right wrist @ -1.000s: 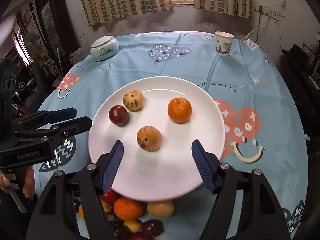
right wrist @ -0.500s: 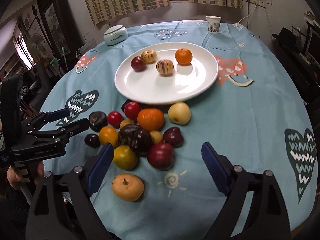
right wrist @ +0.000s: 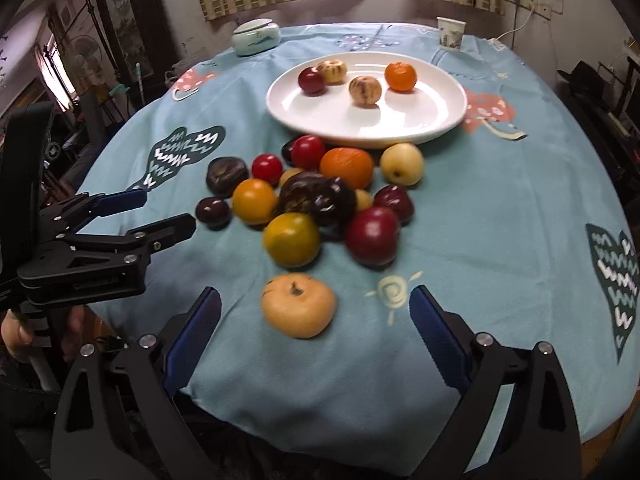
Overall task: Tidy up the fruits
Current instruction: 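Grasp a yellow pear with the right tool while the left tool grasps a dark plum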
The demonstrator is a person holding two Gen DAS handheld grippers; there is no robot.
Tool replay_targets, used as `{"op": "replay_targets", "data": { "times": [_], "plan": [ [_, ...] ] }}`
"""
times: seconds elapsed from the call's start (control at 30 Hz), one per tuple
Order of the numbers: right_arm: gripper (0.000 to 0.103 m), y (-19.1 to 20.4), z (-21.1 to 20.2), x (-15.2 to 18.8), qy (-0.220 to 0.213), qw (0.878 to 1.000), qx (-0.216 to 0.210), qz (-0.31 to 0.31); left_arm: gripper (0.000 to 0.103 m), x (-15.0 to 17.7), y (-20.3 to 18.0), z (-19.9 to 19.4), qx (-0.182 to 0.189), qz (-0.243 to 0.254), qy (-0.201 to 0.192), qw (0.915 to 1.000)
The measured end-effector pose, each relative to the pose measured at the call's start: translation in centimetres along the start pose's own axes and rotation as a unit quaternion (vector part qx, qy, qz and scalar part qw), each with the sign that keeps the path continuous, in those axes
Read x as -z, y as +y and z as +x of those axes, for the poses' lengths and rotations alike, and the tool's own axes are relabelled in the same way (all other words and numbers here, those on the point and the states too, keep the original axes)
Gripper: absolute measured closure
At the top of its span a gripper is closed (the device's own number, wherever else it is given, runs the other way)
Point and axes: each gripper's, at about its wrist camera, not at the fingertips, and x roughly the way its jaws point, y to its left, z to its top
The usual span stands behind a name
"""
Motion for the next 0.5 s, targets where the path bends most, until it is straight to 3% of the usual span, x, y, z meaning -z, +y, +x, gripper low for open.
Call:
{"op": "replay_targets", "data": {
  "times": [0.17,0.33,0.4,0.5],
  "plan": [
    [0.009,0.6,0.2,0.6,-0.002,1.0,-0.016,0.003,0.013,0.9,0.6,-0.5,0.001,-0.004,0.001,1.0],
    [0.034,0.9,2.1,0.8,0.019,0.999,-0.033,0.008,0.013,1.6,1.0,-0.1,0.005,-0.013,0.011,0.9999],
    [0.056,1.0,3.4,0.8,0.03,0.999,-0.021,0.005,0.013,1.6,1.2,0.3,0.008,-0.016,0.015,0.9997],
    [0.056,0.4,3.5,0.8,0.024,0.999,-0.024,0.021,0.013,1.4,1.3,1.1,0.01,-0.022,0.02,0.9995]
  ]
}}
